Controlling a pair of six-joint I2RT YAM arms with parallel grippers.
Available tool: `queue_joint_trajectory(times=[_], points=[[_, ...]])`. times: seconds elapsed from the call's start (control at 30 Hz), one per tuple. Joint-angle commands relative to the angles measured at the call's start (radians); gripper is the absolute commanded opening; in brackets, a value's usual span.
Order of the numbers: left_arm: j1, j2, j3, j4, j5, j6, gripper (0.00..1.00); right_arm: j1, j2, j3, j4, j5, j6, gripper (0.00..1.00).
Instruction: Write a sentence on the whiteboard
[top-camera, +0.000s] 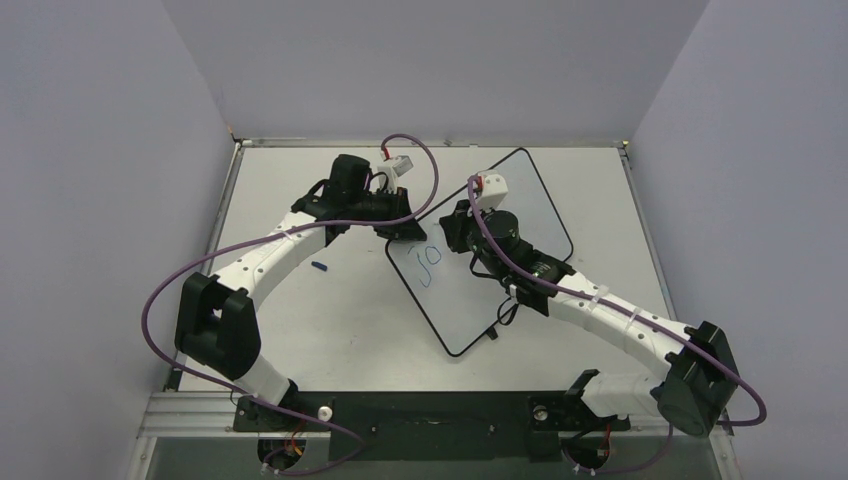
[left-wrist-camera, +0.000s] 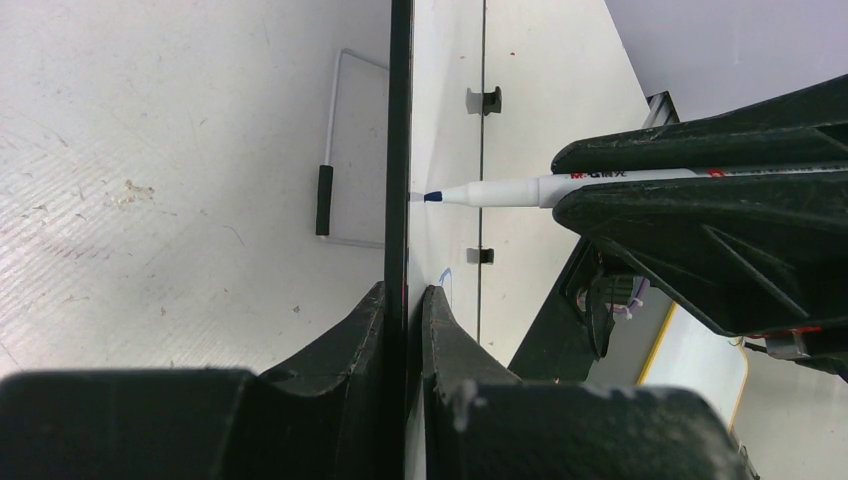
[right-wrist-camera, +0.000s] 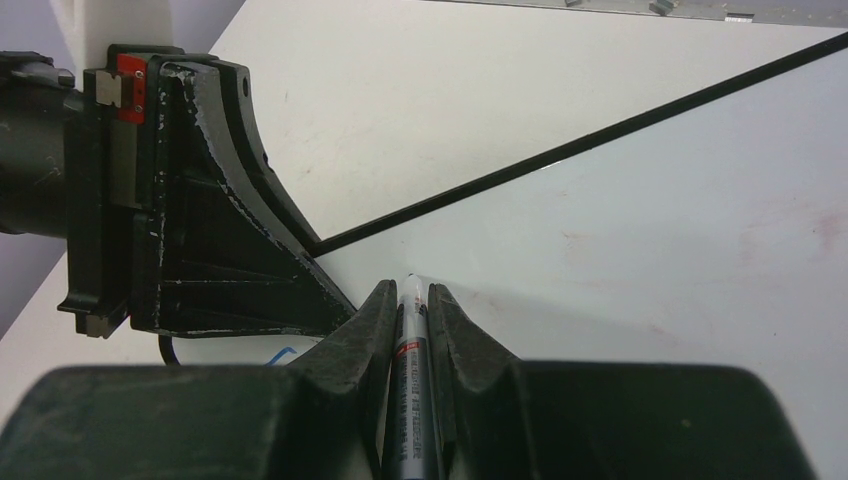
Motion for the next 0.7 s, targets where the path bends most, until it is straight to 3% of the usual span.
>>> queue_joint_trajectory(times=[0.0,0.67], points=[[-0.010,-0.007,0.002,-0.075,-0.127,0.116,0.00,-0.007,-0.005,0.006,0.010,-0.008,0.007,0.00],[-0.010,-0.002,0.010,-0.078,-0.130,0.117,0.00,0.015,-0.180,-0.205,-0.047,0.007,0.069,0.00]])
